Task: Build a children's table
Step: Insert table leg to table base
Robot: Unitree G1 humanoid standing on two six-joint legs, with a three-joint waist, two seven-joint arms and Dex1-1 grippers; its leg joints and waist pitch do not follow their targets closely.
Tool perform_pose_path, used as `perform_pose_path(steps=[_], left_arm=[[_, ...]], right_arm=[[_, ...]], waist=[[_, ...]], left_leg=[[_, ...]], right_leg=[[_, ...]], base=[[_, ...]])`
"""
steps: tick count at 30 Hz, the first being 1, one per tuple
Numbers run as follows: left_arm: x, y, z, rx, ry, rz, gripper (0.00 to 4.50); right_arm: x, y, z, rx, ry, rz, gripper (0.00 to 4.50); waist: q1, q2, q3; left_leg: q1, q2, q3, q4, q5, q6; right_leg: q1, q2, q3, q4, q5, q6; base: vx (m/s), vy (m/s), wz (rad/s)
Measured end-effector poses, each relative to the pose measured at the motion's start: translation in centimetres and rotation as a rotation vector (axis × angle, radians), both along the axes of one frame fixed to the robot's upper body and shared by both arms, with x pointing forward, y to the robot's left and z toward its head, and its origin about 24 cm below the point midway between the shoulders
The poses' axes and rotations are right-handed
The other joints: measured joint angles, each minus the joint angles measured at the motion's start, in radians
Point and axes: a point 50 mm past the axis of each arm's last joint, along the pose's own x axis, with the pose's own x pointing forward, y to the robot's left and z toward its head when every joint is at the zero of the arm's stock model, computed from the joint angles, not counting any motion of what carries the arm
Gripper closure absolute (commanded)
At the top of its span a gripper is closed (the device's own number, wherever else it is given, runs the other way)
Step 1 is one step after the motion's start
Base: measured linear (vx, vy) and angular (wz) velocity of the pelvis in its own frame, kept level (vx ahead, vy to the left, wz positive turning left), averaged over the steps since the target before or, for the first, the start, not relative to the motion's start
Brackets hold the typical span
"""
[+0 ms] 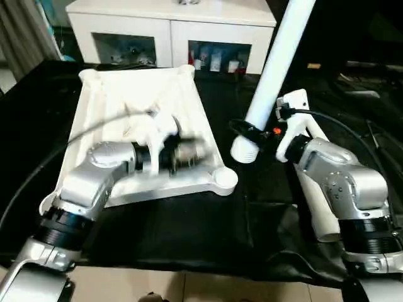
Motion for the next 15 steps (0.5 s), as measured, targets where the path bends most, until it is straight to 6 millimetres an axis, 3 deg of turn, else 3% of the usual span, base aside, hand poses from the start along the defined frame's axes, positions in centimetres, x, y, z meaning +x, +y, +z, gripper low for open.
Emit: perform_pose_path(steps=[2,5,6,10,11,15], left_arm=[[-0.3,0.4,-1.9,0.047,0.045,0.010,1.70],[0.1,0.3,-2.9,0.085,0.029,0.025,1.70],[0.3,0.4,-3.0,0.101,0.024,0.030,1.97],[1.1,1.0,-3.6,0.157,0.012,0.073,2.10],[1.4,1.1,-3.7,0.165,0.009,0.094,2.37],[2.2,1.2,-3.2,0.178,-0.013,0.104,2.61]], right_arm=[[-0.4,-0.2,-0.7,-0.008,0.018,-0.002,2.65],[-0.8,-0.1,-0.9,-0.014,0.024,0.005,2.65],[-1.0,0.0,-0.7,-0.018,0.015,0.011,2.65],[-1.2,0.3,-0.3,-0.025,-0.008,0.025,2.65],[-1.2,0.4,-0.4,-0.026,-0.006,0.029,2.65],[-1.2,0.4,-0.4,-0.029,-0.005,0.032,2.65]], waist=[[-0.002,0.007,0.002],[-0.003,0.008,0.002],[-0.004,0.009,0.002],[-0.004,0.010,0.001],[-0.003,0.010,0.001],[0.000,0.010,0.001]], left_leg=[[0.000,0.000,0.000,0.000,0.002,-0.002],[0.000,0.001,0.000,0.000,0.003,-0.004],[0.001,0.001,0.000,0.000,0.003,-0.005],[0.001,0.001,0.000,0.000,0.003,-0.005],[0.001,0.001,0.000,0.000,0.004,-0.005],[0.001,0.001,0.000,0.000,0.004,-0.005]], right_leg=[[0.000,0.000,0.000,0.002,0.000,0.000],[0.000,0.001,-0.001,0.003,0.002,-0.003],[0.000,0.001,-0.001,0.003,0.002,-0.003],[0.001,0.001,0.000,0.002,0.001,0.000],[0.000,0.001,-0.001,0.002,0.003,-0.003],[0.000,0.001,-0.001,0.001,0.003,-0.004]], base=[[0.000,0.000,0.00],[0.000,0.000,0.00],[0.000,0.000,0.00],[0.000,0.000,0.00],[0.000,0.000,0.00],[0.000,0.000,0.00]])
